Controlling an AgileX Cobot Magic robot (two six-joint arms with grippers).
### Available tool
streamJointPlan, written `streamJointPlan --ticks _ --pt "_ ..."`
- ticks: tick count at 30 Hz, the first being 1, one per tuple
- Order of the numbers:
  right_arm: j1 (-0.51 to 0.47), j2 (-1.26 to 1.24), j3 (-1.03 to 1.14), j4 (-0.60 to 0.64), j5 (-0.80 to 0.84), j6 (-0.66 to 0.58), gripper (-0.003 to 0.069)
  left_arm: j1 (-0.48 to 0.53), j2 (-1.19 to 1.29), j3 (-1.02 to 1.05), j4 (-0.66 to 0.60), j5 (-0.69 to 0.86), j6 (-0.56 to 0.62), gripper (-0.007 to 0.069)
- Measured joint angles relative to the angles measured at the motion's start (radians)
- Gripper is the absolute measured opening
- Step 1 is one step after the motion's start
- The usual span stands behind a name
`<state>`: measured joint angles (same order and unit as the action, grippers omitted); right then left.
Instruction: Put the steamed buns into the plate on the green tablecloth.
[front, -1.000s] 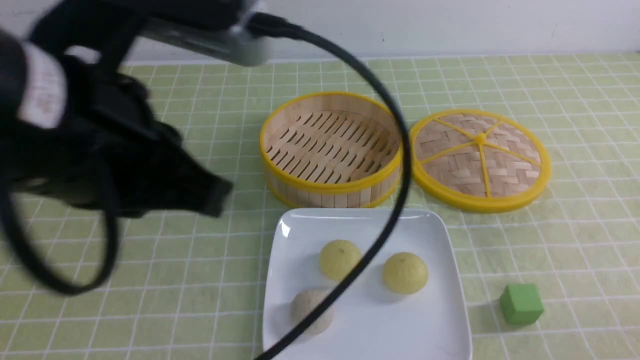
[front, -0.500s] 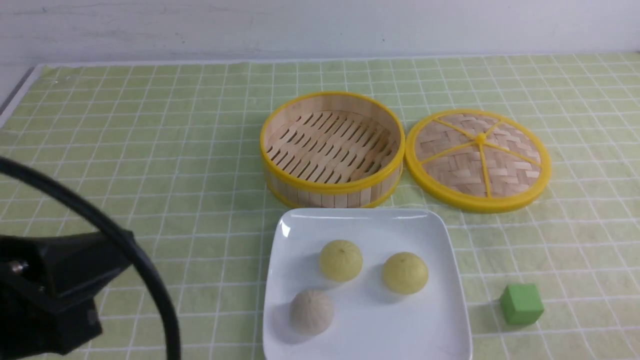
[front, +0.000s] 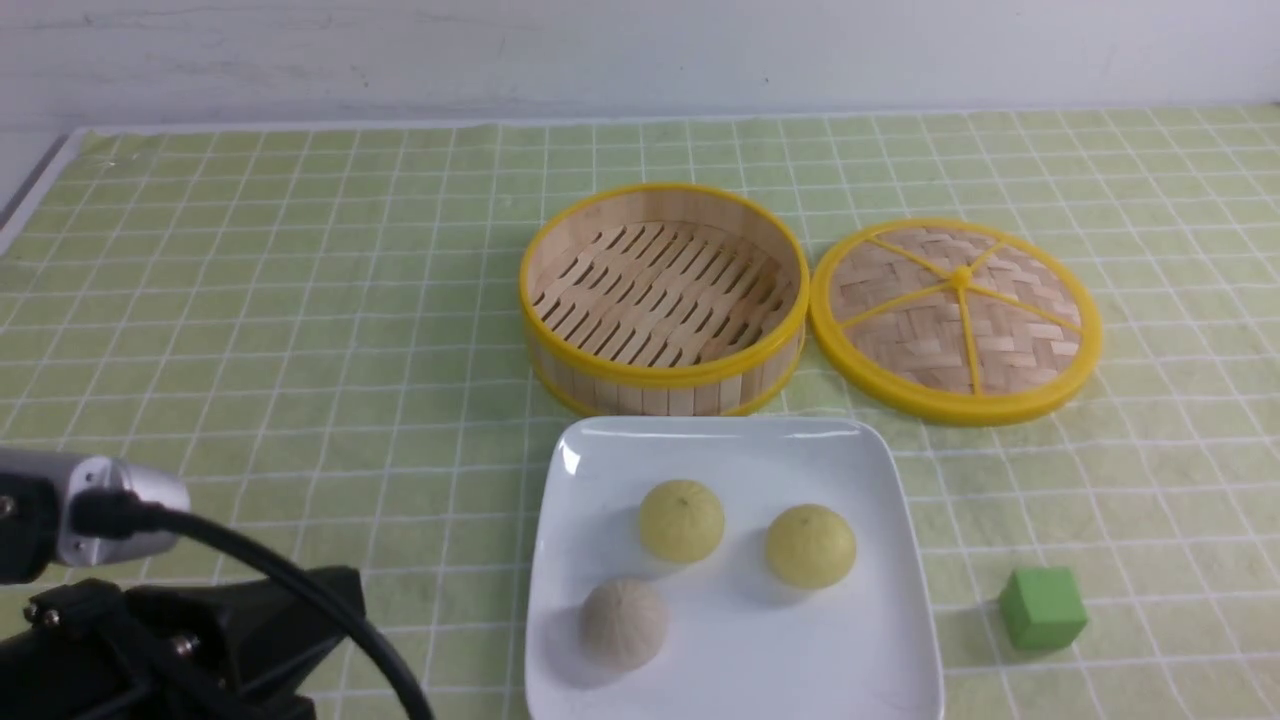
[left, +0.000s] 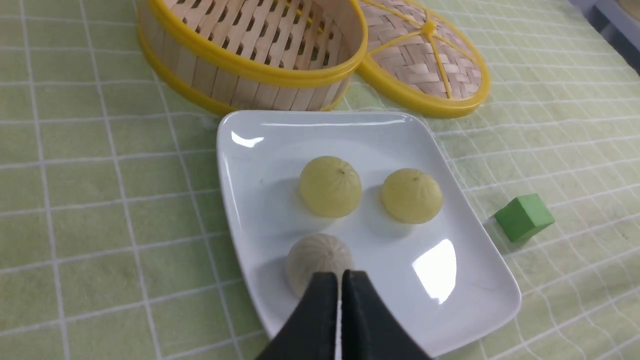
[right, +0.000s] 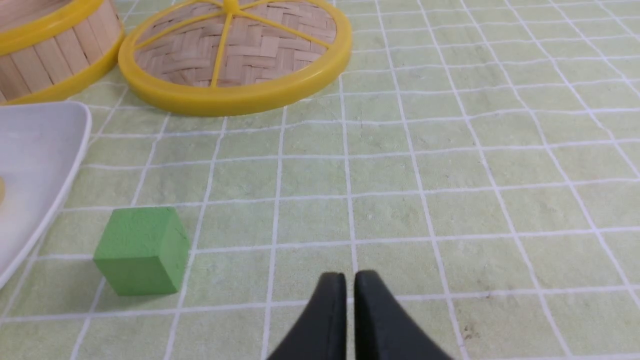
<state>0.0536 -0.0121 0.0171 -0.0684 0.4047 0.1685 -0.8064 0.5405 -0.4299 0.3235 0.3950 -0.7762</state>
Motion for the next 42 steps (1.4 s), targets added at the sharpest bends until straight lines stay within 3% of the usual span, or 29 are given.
streamJointPlan --ticks 3,6,13,17,27,42 --pt "0.0 0.0 0.0 0.0 0.0 0.001 0.005 0.0 -0.001 0.0 0.0 0.002 0.012 0.0045" --pt "0.0 0.0 0.0 0.0 0.0 0.002 0.0055 0.038 -0.024 0.001 -0.047 0.005 0.097 0.0049" --pt "0.0 0.0 0.0 0.0 0.0 0.002 0.006 0.342 -0.193 0.117 -0.271 -0.043 0.575 0.0055" --pt "0.0 0.0 0.0 0.0 0.0 0.004 0.0064 0.516 -0.316 0.227 -0.336 -0.051 0.7 0.0055" --pt "0.0 0.0 0.0 0.0 0.0 0.005 0.0072 0.77 -0.547 0.442 -0.301 -0.009 0.718 0.0067" --pt "0.0 0.0 0.0 0.0 0.0 0.005 0.0091 0.799 -0.552 0.449 -0.245 -0.004 0.681 0.0085"
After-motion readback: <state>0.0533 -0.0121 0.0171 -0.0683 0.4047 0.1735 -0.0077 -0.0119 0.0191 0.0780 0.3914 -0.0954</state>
